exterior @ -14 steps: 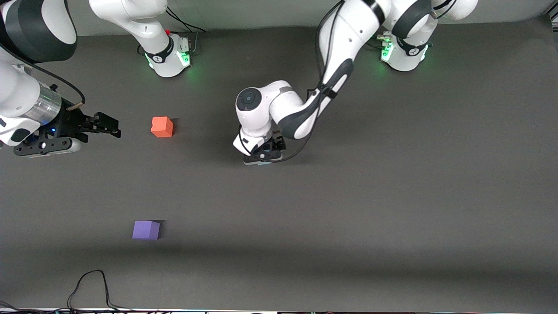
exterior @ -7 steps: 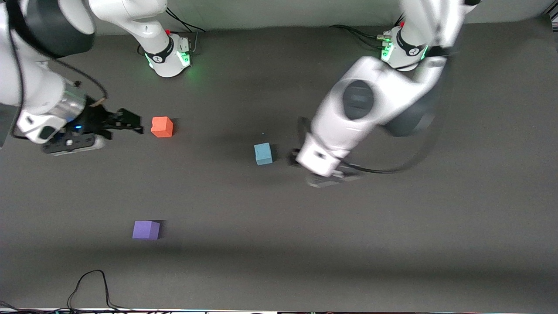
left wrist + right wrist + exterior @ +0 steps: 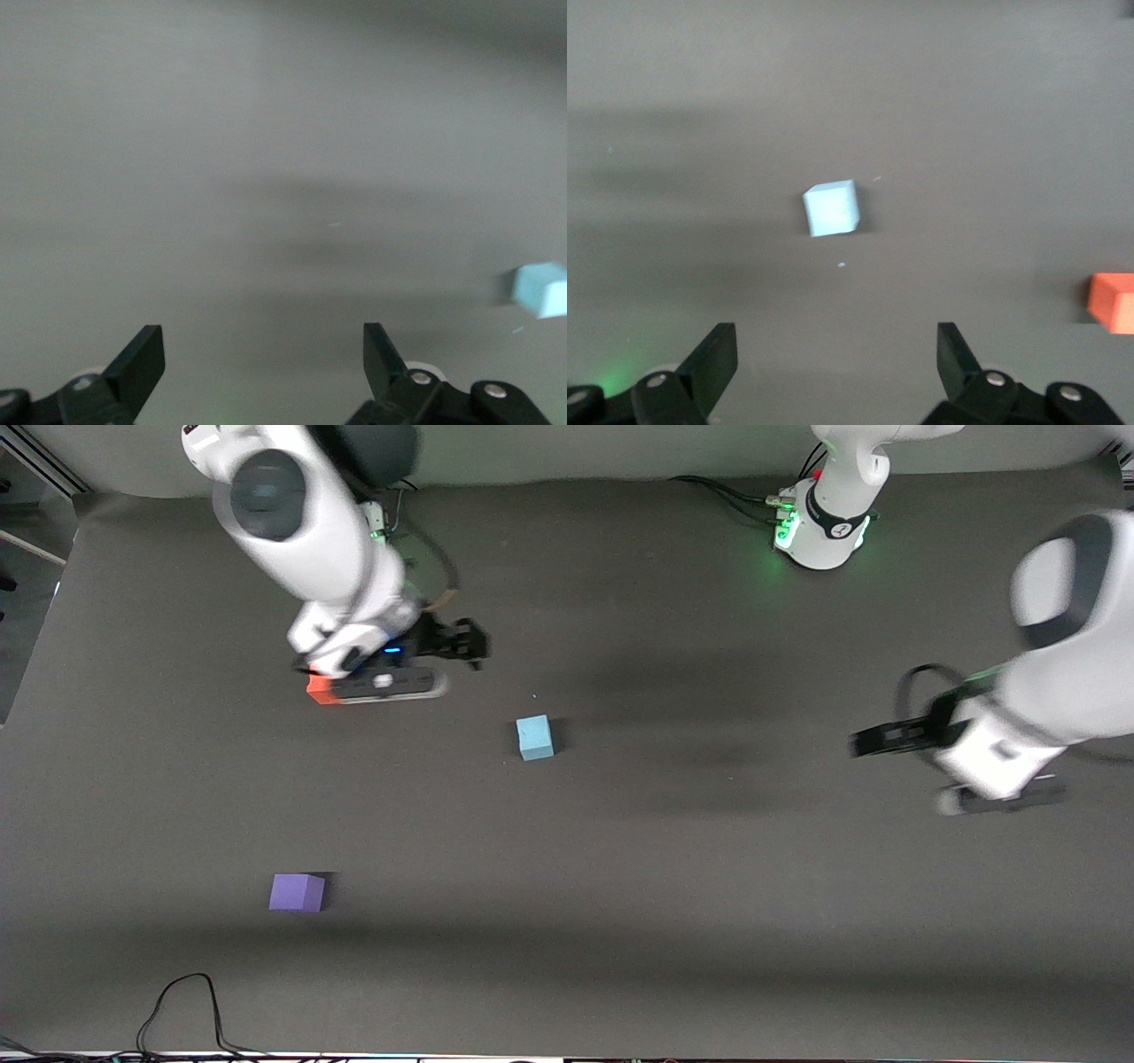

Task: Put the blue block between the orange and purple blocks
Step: 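Retract the left gripper while the right gripper reaches the blue cube, then close the right gripper on the blue cube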

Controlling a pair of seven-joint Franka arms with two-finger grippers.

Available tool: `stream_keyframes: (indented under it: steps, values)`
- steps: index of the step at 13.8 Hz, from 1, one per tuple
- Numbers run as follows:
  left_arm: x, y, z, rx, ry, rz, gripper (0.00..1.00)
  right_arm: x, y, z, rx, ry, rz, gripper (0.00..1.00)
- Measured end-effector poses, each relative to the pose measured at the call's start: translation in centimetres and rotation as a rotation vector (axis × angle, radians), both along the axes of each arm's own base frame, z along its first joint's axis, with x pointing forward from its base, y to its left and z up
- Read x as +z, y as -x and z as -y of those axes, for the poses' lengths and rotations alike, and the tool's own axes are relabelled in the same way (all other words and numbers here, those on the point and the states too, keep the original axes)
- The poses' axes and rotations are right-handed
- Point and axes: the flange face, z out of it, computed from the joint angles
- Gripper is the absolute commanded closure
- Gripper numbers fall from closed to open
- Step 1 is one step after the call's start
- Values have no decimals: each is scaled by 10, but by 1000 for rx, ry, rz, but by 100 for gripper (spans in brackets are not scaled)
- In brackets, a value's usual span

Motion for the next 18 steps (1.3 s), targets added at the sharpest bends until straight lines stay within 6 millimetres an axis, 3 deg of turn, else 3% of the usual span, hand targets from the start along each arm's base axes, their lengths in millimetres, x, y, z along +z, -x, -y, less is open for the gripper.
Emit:
stream_keyframes:
  steps: [2, 4, 10, 14, 18]
  values:
    - [20, 20, -51, -44, 3, 27, 0, -27, 1, -23, 20, 15, -15, 0]
    - [39, 38, -72, -79, -13, 46, 0, -53, -9, -25, 12, 26, -12, 0]
    - [78, 67, -56, -129, -74, 71, 0, -158, -8, -34, 5, 24, 26, 0]
    - [72, 66, -42, -168, -109, 58, 0, -225, -10, -37, -11, 22, 41, 0]
    - [53, 52, -40, -174, -110, 40, 0, -293, 15, -55, -12, 31, 47, 0]
